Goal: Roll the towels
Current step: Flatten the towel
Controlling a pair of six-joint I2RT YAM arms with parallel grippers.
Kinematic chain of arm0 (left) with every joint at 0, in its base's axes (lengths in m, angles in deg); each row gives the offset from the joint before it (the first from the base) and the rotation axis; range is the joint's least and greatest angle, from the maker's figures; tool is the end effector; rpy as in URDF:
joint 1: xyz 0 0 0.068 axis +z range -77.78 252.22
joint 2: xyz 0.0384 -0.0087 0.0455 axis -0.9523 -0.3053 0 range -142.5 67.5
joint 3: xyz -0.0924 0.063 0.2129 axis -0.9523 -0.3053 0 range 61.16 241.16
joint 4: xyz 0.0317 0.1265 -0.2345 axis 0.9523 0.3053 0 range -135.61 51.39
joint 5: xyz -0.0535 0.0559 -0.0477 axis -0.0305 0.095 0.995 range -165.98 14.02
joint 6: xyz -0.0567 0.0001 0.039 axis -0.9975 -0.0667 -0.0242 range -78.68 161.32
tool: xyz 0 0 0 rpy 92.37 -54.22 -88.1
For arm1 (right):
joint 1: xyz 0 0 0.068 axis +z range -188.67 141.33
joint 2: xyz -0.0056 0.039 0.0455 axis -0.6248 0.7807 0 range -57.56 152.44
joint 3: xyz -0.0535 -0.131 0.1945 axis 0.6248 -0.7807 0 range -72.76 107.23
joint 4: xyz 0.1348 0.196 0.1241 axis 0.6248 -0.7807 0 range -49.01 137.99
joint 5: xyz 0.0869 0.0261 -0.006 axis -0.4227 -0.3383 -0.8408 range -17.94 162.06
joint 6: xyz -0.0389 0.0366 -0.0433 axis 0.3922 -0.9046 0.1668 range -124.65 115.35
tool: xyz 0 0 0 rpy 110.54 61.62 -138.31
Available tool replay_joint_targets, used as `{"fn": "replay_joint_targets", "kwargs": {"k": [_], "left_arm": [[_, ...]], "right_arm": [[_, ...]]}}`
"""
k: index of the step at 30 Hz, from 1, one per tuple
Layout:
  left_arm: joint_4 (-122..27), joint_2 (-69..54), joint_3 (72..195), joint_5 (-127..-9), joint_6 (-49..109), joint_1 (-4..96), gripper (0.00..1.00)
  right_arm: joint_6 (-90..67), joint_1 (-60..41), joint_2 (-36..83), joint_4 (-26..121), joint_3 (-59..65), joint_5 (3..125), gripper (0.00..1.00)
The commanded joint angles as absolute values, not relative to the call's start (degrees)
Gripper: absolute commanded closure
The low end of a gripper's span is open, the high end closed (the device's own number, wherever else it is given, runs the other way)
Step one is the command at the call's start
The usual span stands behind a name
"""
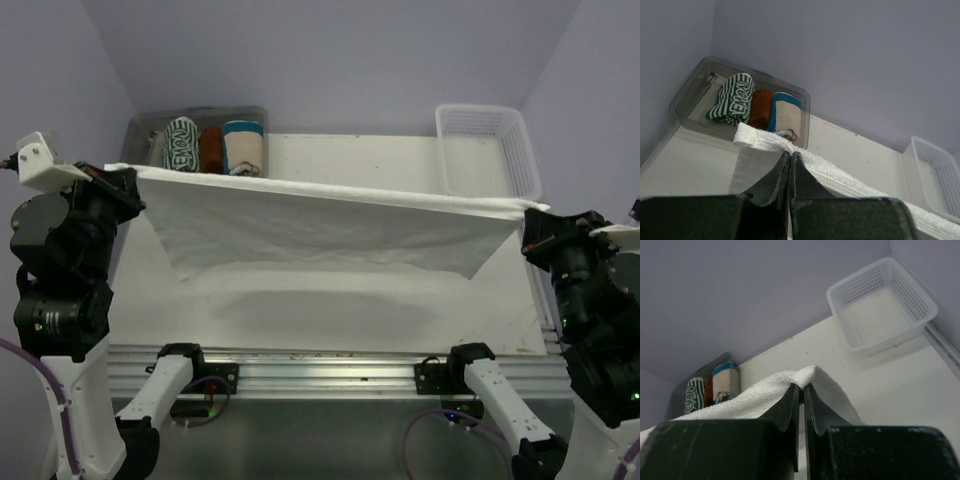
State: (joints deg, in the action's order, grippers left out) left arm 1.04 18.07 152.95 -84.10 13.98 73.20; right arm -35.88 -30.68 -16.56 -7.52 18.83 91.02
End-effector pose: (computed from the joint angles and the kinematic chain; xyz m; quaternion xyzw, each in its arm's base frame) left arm 0.1447 0.0104 0.4932 -0.2255 0.6973 -0.1041 0.6724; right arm 0.0876 -0.0060 0.4870 0.2554 0.6894 0.1095 0.6690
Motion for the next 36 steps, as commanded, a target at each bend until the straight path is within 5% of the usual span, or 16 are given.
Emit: {"fn": "replay_joint_targets", "kwargs": {"k": [1, 10, 20, 28, 36], "left_arm": [[3.25, 21.52, 157.39, -92.23, 17.23, 73.72, 1.00], [3.88, 27.59, 155.49, -96.90, 16.88, 73.10, 1.00], [-0.34, 23.92, 131.67, -95.23, 14.86, 73.02, 1.00], [-6.32, 6.97, 121.72, -89.34, 12.05, 73.10, 1.00], [-7.73, -11.22, 128.56, -90.57, 11.35, 73.19, 1.00]], "right_arm": [[-33.57, -31.02, -18.97, -11.95, 21.80, 96.14, 1.00], [-33.48, -31.11, -23.19, -20.13, 25.50, 99.12, 1.00], [-35.33, -31.11, -24.25, -10.75, -2.06, 98.25, 1.00], [-34.01, -31.11, -4.96, 9.12, -16.33, 97.02, 1.00], [-31.90, -31.11, 20.91, 18.89, -6.95, 94.30, 1.00]]}}
